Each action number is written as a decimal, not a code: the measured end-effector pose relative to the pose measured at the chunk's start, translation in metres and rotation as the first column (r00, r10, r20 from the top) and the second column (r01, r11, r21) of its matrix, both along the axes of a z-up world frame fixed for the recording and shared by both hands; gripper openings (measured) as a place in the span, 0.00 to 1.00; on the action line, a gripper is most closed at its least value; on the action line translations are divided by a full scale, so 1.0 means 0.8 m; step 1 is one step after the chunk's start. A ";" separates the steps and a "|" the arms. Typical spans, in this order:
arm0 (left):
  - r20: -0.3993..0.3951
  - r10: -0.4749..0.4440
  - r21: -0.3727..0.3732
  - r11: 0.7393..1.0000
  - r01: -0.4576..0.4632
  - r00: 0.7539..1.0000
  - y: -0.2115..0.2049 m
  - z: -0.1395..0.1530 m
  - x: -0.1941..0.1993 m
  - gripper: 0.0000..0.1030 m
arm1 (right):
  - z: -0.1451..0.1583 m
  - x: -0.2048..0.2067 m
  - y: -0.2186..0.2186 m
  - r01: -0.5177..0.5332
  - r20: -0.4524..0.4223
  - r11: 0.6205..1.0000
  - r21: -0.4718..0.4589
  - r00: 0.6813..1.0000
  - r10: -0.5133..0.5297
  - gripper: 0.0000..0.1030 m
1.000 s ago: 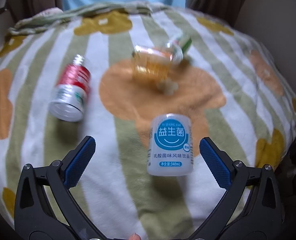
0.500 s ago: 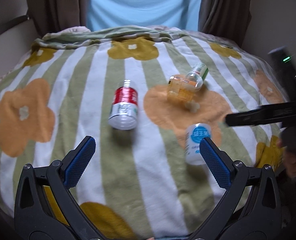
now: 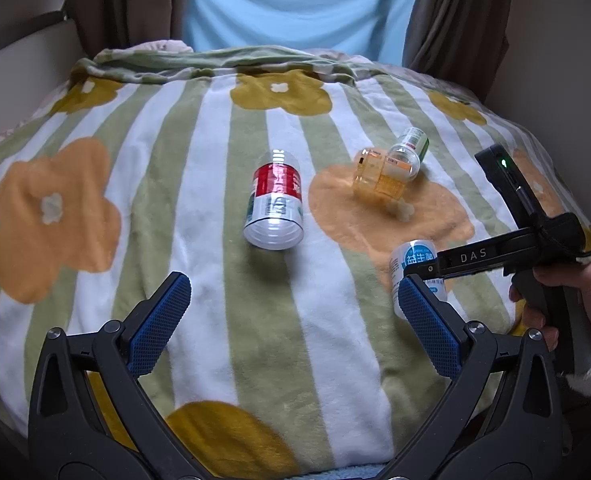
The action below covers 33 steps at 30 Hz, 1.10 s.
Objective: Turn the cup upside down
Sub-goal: 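Bring the right tool to the white-blue bottle and close on it, then lift the white-blue bottle with the right tool and roll it upside down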
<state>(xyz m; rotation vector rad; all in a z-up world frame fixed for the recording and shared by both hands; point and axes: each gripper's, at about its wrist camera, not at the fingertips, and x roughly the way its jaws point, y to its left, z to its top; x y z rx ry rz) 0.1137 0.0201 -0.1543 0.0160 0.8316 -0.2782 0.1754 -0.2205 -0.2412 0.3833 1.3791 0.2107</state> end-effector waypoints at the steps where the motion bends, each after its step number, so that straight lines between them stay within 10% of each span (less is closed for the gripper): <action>1: 0.000 0.001 0.001 1.000 -0.001 1.000 0.000 0.000 0.000 1.00 | 0.004 0.002 0.004 -0.039 0.004 0.999 -0.021 0.999 0.039 0.54; 6: 0.009 0.003 -0.006 1.000 -0.002 1.000 0.006 0.002 0.001 1.00 | 0.029 0.008 0.040 -0.351 0.029 0.910 -0.219 0.930 0.365 0.53; 13: -0.006 0.016 -0.030 0.999 -0.016 1.000 0.005 -0.002 0.009 1.00 | 0.031 -0.004 0.079 -0.728 -0.149 0.496 -0.473 0.621 0.770 0.52; 17: -0.017 0.014 -0.019 1.000 -0.014 1.000 -0.004 -0.008 0.012 1.00 | 0.029 -0.008 0.087 -0.816 -0.236 0.234 -0.529 0.406 0.883 0.52; 19: -0.022 0.013 -0.018 1.000 -0.013 1.000 -0.009 -0.010 0.013 1.00 | 0.024 -0.006 0.084 -0.826 -0.258 0.161 -0.540 0.344 0.903 0.52; 30: -0.034 -0.009 0.013 1.000 0.010 0.999 -0.038 -0.020 0.013 1.00 | 0.023 -0.001 0.076 -0.815 -0.176 0.146 -0.561 0.290 0.941 0.56; 33: -0.031 -0.011 0.020 1.000 0.011 0.999 -0.041 -0.018 0.010 1.00 | 0.032 0.004 0.078 -0.798 -0.119 0.202 -0.568 0.322 0.939 0.82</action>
